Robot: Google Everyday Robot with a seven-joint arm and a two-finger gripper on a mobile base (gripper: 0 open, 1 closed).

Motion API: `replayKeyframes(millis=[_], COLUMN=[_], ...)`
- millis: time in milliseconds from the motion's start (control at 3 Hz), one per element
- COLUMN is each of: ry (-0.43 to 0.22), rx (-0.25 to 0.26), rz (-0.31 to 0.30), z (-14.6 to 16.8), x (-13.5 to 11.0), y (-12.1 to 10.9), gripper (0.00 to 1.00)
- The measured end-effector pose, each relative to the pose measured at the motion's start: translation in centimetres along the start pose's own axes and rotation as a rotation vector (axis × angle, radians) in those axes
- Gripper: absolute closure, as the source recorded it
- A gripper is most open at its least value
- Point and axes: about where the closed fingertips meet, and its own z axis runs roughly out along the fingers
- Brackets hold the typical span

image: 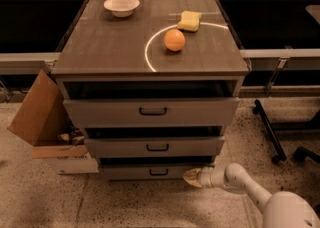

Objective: Close bottom drawer

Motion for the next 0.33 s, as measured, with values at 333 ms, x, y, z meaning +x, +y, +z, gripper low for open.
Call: replayKeyframes(millis=[333], ry=[-0.014], rx=[-0.098], rz=[-0.005], z=[-3.34], x=[0.56], y=[3.76], gripper=[1.00])
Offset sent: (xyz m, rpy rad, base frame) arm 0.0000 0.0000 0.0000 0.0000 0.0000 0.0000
